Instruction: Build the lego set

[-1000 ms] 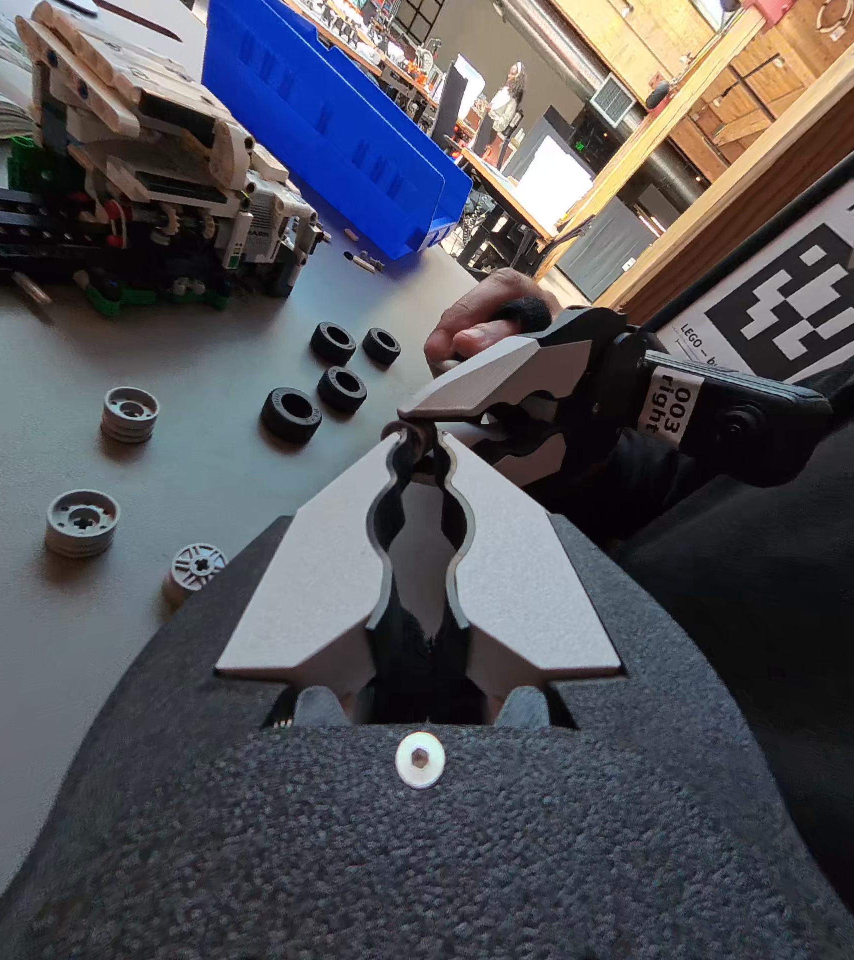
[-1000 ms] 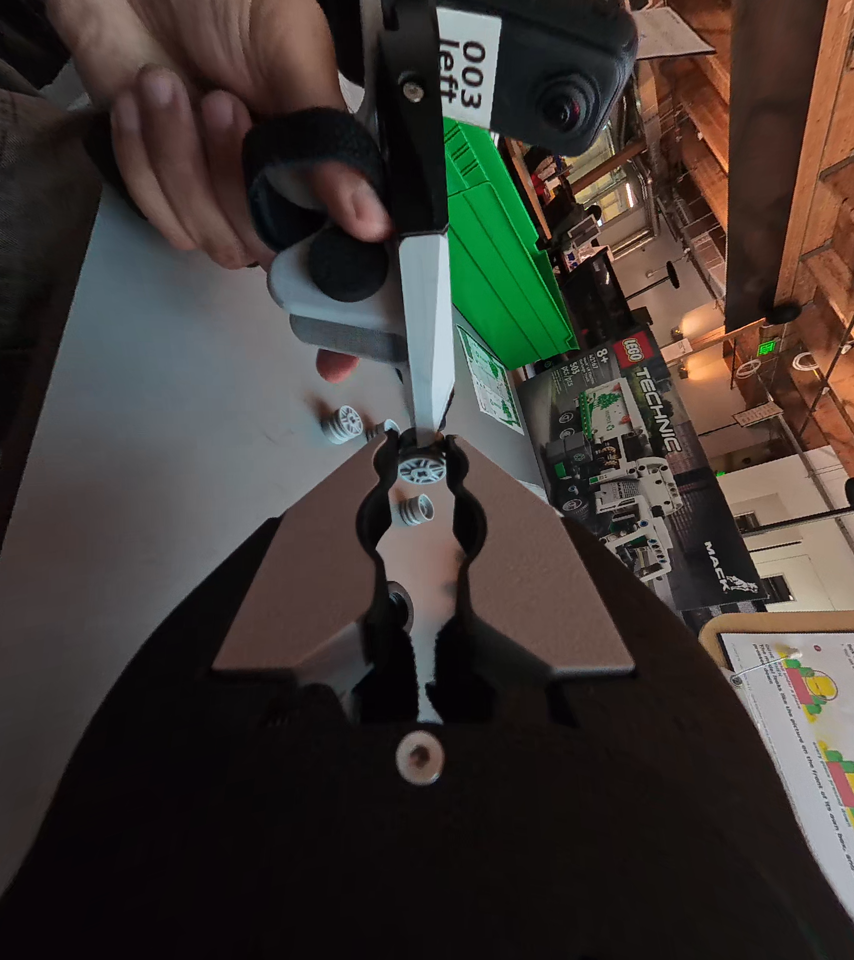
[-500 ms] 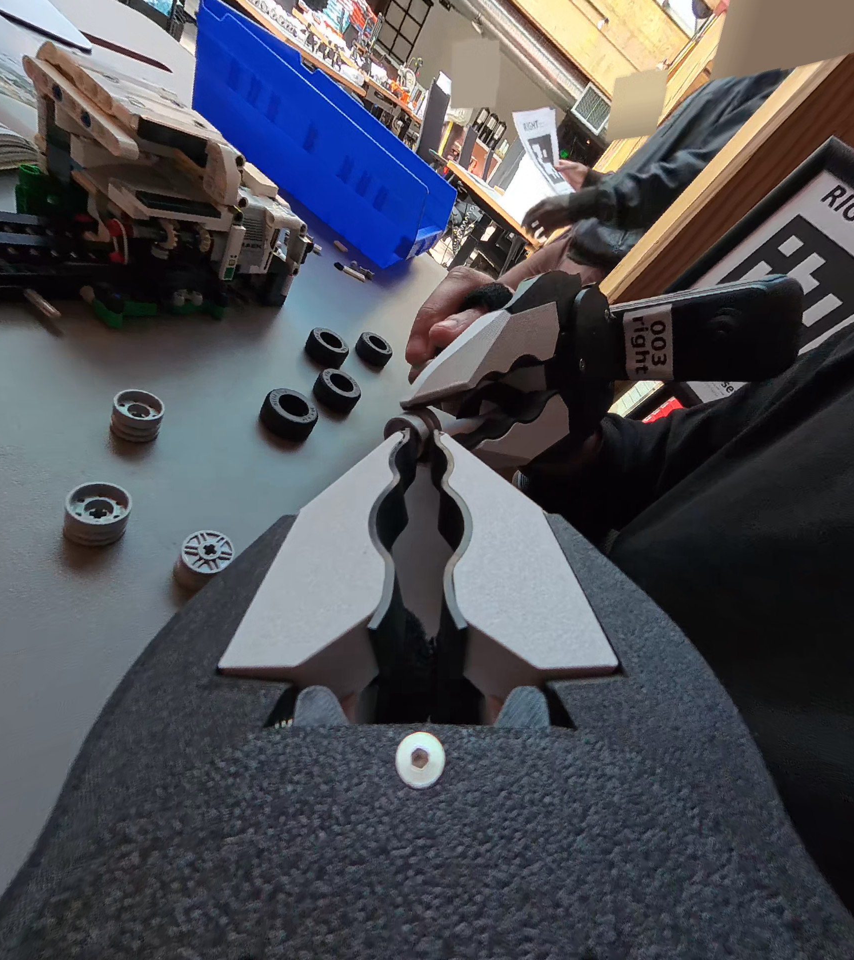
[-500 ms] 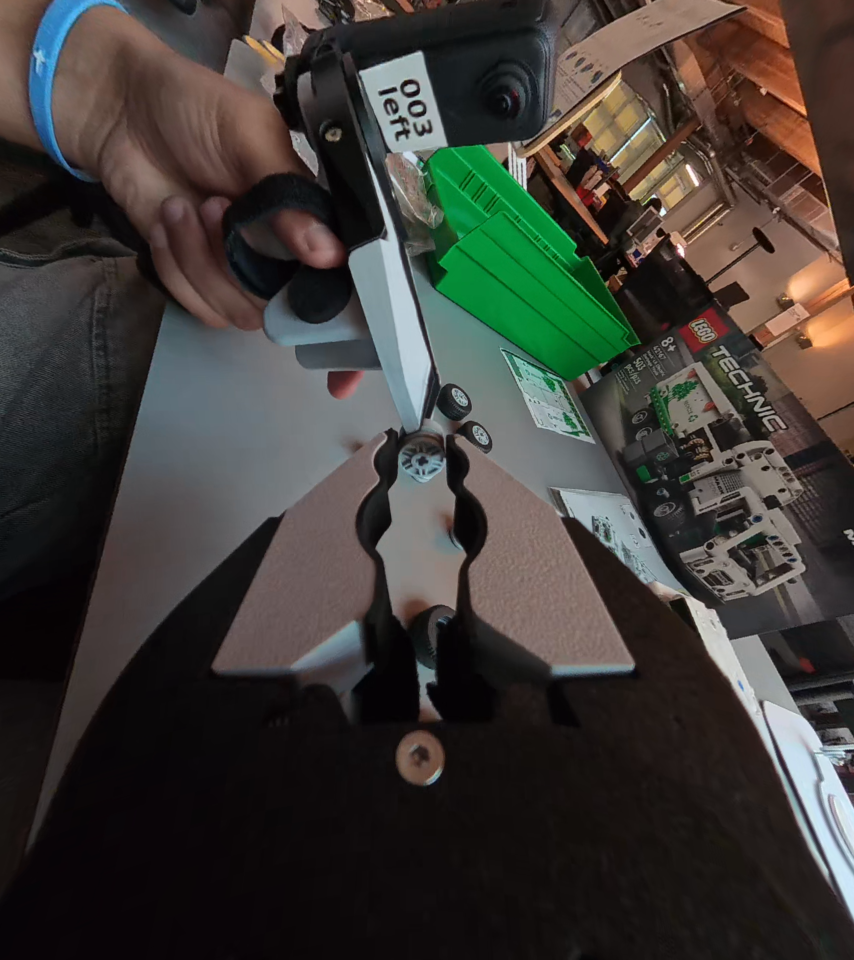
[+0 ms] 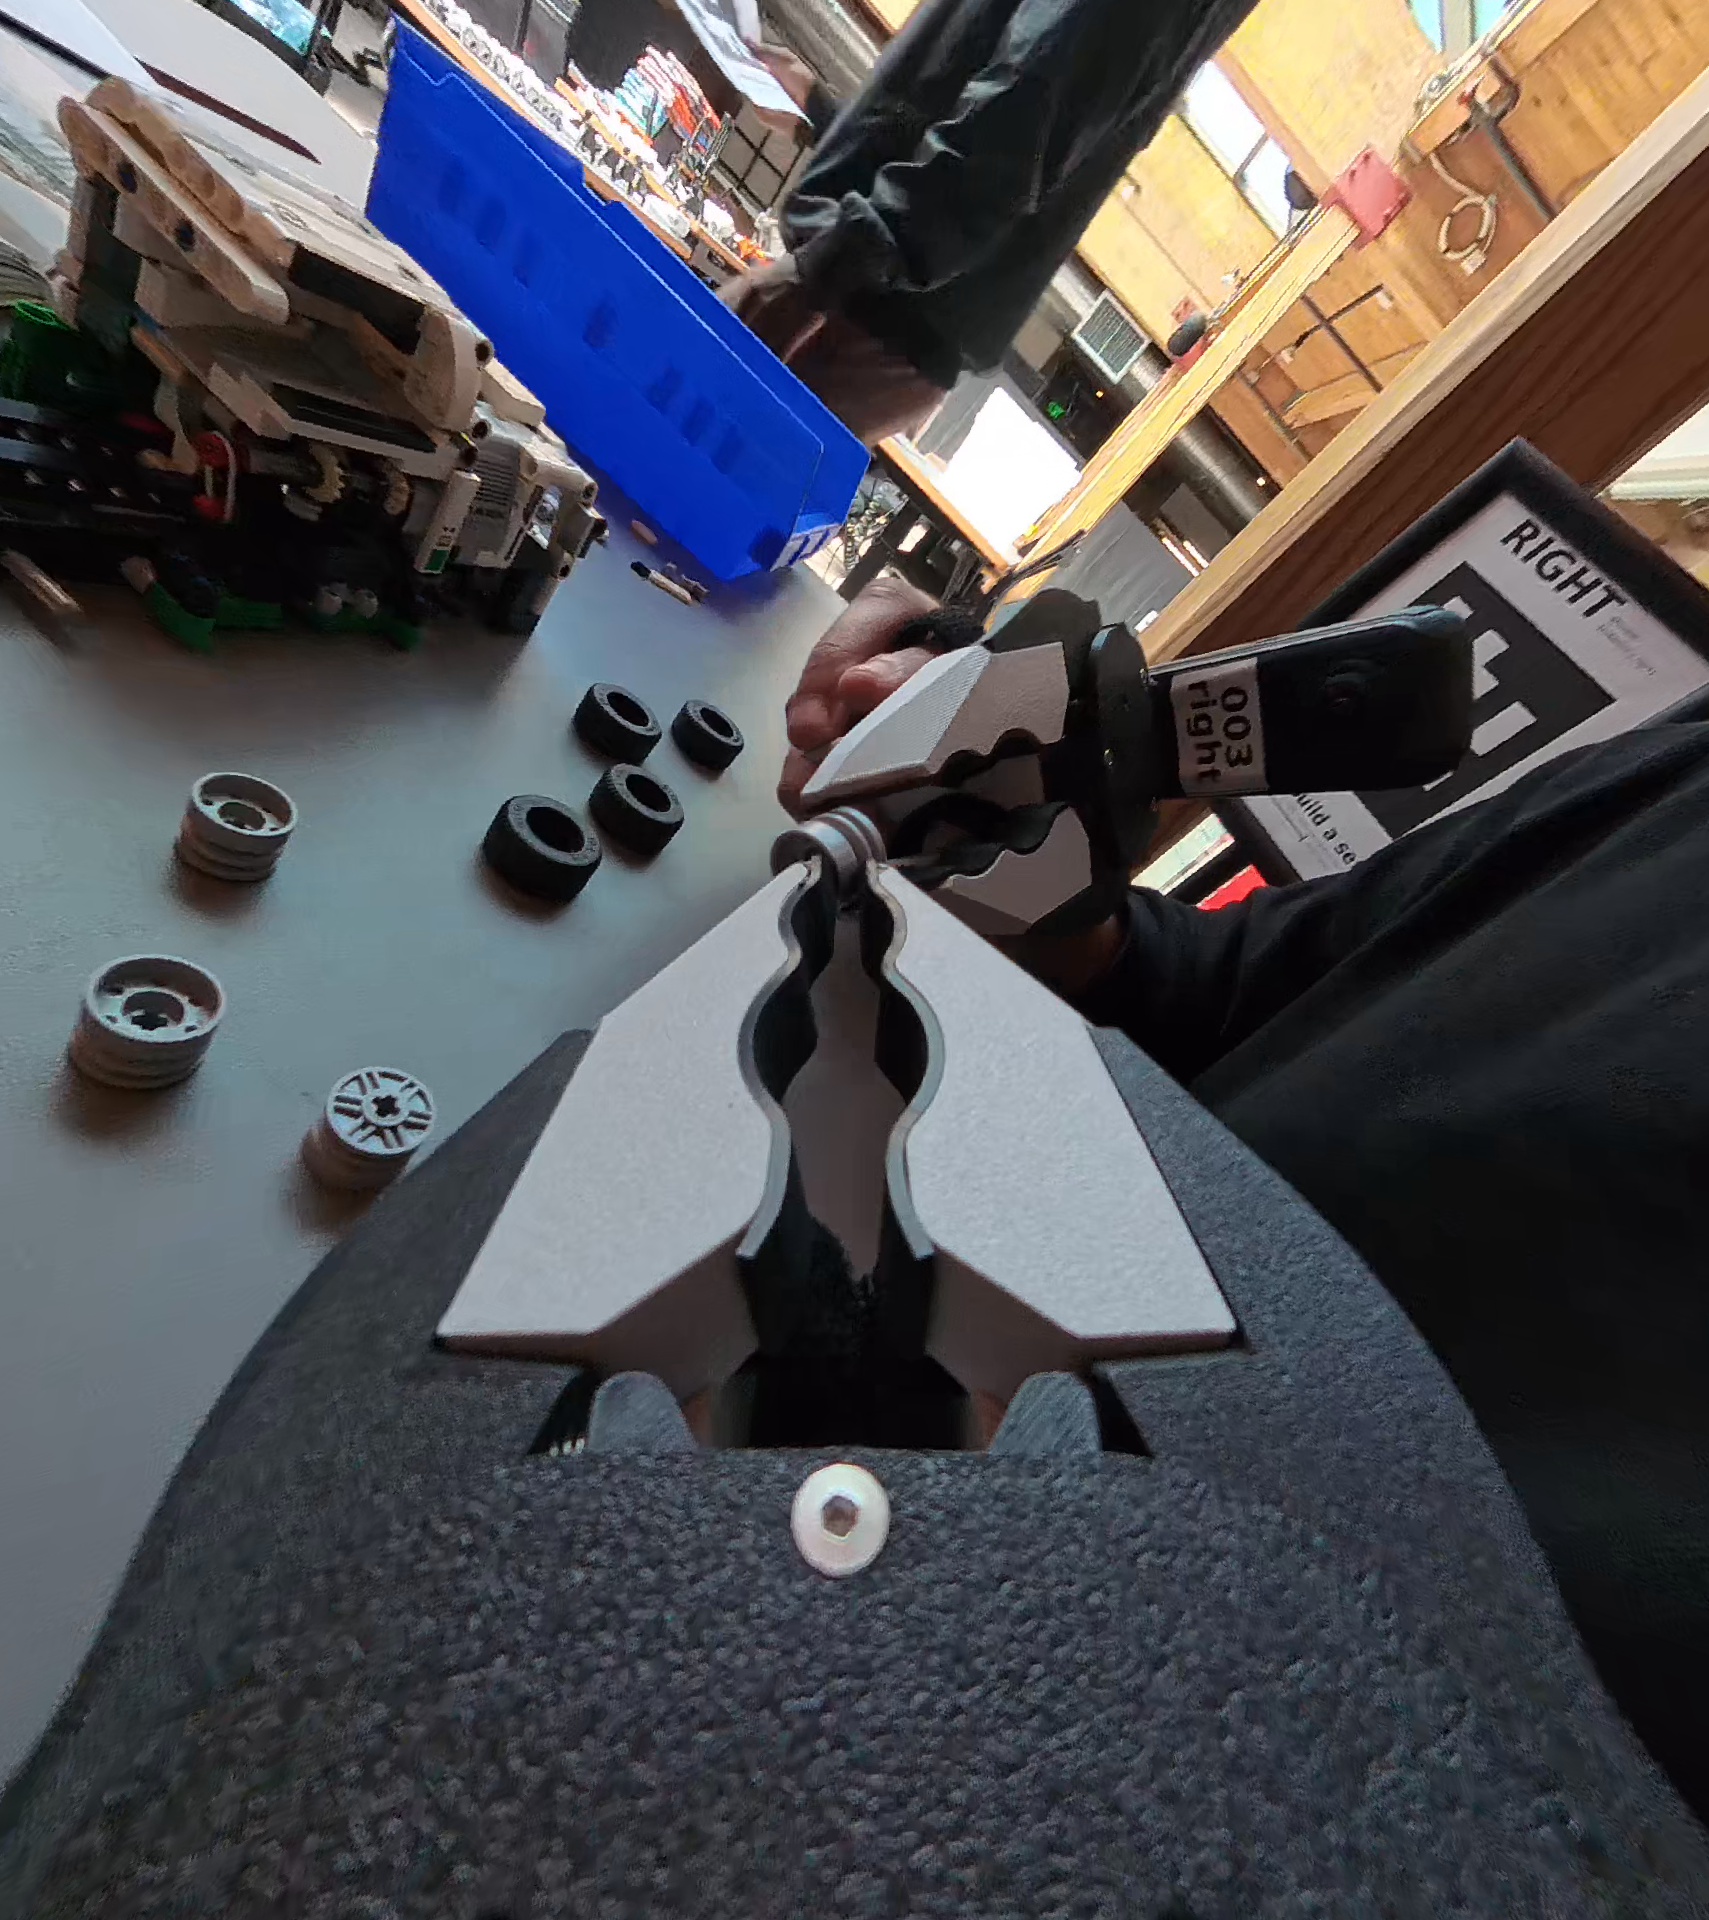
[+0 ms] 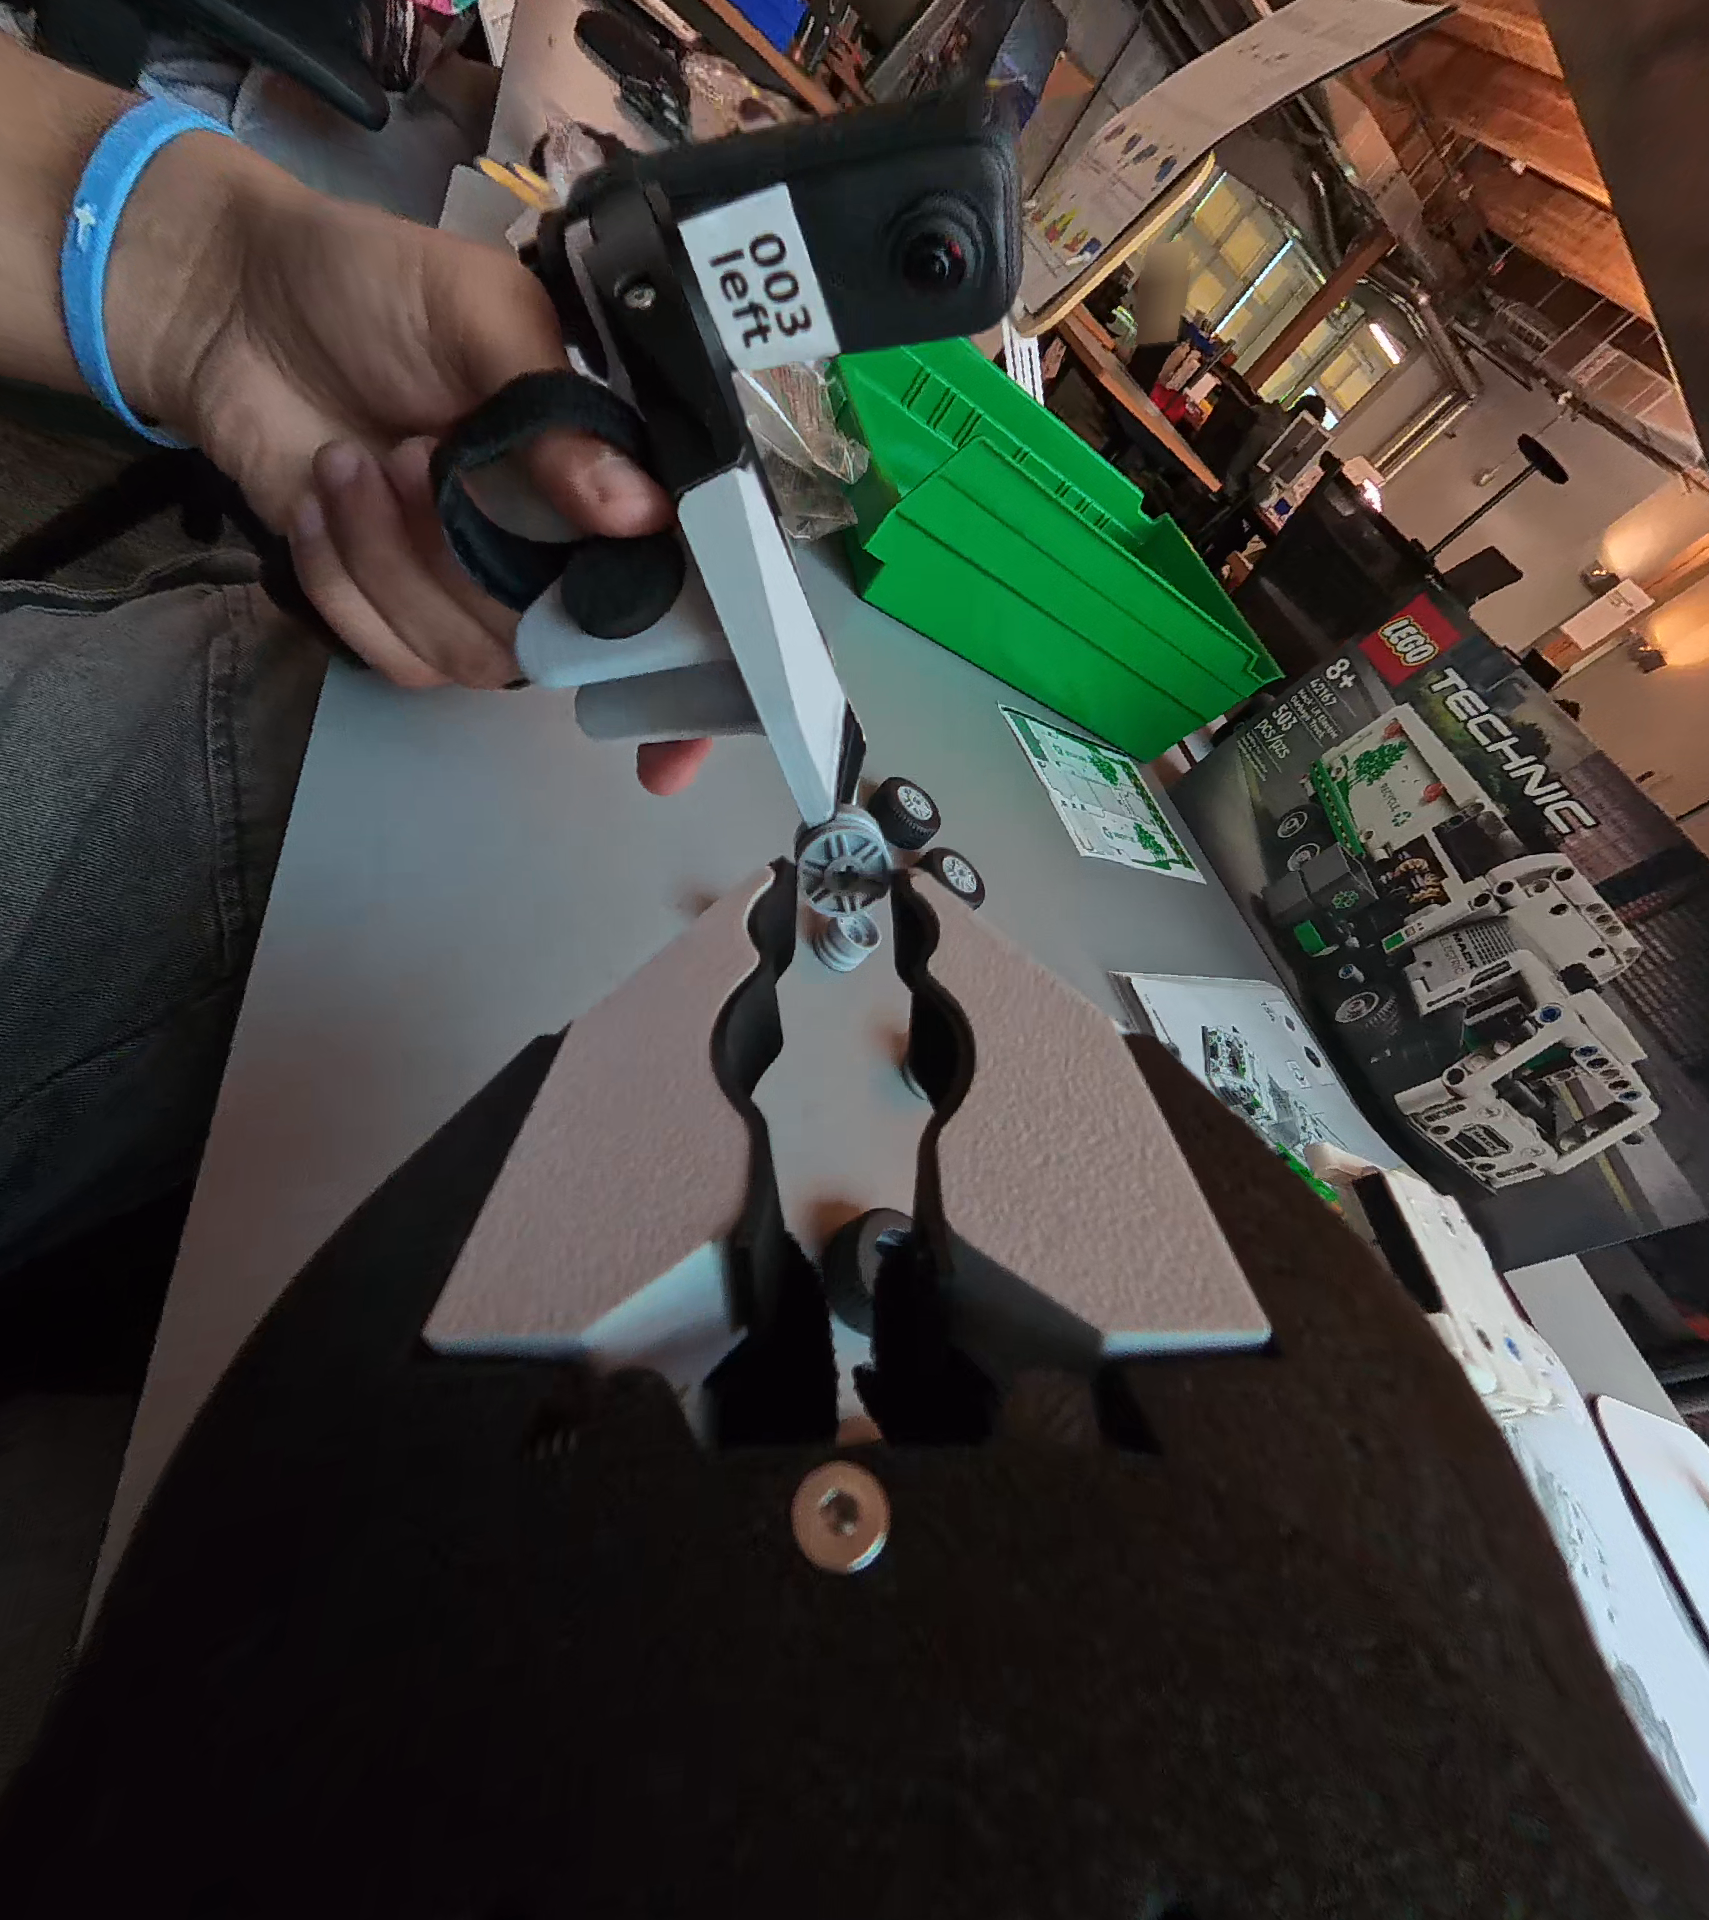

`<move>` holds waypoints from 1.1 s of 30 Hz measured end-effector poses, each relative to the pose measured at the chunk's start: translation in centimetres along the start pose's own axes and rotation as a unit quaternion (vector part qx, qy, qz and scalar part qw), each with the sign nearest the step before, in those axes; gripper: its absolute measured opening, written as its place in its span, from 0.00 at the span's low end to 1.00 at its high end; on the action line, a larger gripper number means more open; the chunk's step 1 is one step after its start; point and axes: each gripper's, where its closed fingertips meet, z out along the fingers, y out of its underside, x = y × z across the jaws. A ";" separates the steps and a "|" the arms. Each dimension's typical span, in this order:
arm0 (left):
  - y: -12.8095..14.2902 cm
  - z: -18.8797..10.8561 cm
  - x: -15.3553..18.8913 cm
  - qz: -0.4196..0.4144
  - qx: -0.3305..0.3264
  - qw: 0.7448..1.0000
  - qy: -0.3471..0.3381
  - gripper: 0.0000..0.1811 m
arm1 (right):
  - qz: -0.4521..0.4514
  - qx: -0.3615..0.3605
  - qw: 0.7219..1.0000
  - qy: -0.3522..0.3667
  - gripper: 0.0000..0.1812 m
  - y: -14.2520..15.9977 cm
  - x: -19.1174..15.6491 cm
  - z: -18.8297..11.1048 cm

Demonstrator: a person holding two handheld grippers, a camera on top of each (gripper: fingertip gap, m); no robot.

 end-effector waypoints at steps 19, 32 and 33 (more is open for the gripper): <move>2.5 1.8 -5.7 0.301 -0.198 0.905 -0.228 0.19 | 0.104 -0.321 0.917 -0.211 0.09 9.6 2.1 -2.1; 2.9 3.8 -7.5 0.296 -0.220 0.899 -0.236 0.19 | 0.053 -0.374 0.879 -0.289 0.09 10.0 1.5 -1.5; 3.0 3.9 -7.4 0.292 -0.220 0.901 -0.233 0.19 | 0.058 -0.377 0.877 -0.291 0.09 10.2 1.5 -1.6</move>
